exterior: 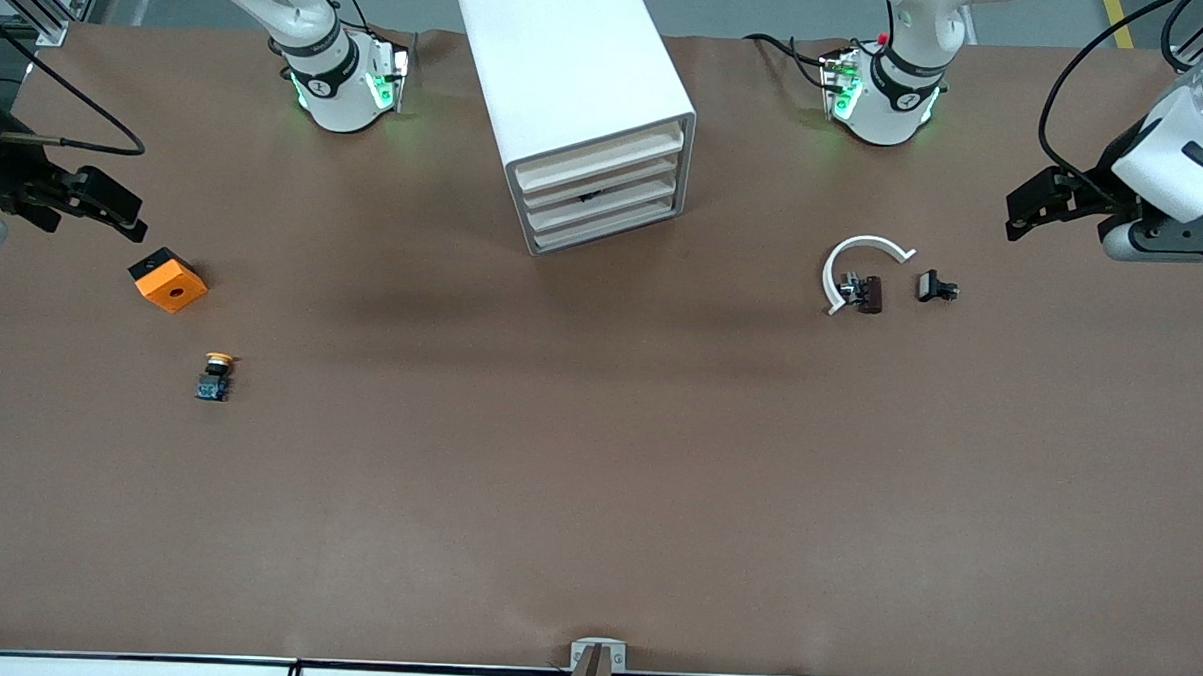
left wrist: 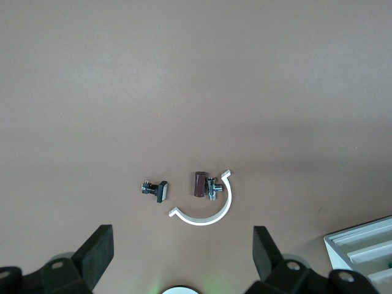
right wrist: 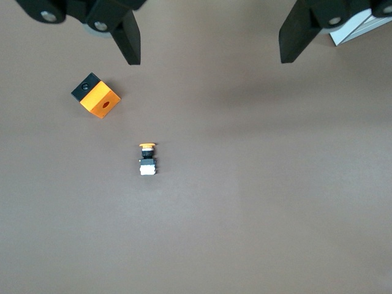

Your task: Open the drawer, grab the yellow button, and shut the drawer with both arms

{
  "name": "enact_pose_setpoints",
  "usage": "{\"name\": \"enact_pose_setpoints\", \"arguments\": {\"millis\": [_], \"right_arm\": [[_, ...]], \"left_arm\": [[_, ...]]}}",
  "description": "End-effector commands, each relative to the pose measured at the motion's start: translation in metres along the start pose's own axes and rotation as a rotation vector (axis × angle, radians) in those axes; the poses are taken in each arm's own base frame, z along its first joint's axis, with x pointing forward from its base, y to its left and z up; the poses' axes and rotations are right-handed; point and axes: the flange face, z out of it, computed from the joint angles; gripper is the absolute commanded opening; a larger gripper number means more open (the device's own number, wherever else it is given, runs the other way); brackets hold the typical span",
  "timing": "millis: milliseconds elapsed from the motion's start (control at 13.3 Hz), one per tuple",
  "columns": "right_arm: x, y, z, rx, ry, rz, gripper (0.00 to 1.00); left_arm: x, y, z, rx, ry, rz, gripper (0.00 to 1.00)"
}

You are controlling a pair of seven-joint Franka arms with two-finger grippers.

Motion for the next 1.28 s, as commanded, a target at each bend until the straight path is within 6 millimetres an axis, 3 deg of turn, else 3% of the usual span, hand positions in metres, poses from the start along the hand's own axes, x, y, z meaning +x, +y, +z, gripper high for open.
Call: {"name": "enact_pose_setpoints", "arguments": {"millis": [0, 301, 527, 829, 1205], "right_arm": [[-0.005, 0.0, -0.014, 0.018, -0.004, 0.011, 1.0], [-0.008, 0.013, -0.019, 0.014, -0.045, 0.027, 1.0], [-0.009, 0.005, -0.02, 0.016, -0.045, 0.014, 1.0], [-0.011, -0.009, -0.017, 0.012, -0.057, -0.014, 1.0], [-0.011, -0.008, -0.017, 0.012, -0.059, -0.011, 1.0]], "left_arm": [[-0.007, -0.007, -0.003, -0.008, 0.006, -0.001, 1.0], [-0.007, -0.006, -0.007, 0.011, 0.019, 0.004, 1.0], [-0.005, -0.009, -0.009, 0.037, 0.044, 0.005, 1.0], [-0.003, -0.029, -0.016, 0.015, 0.059, 0.023, 1.0], [-0.003, -0.04, -0.019, 0.012, 0.054, 0.028, 1.0]]}}
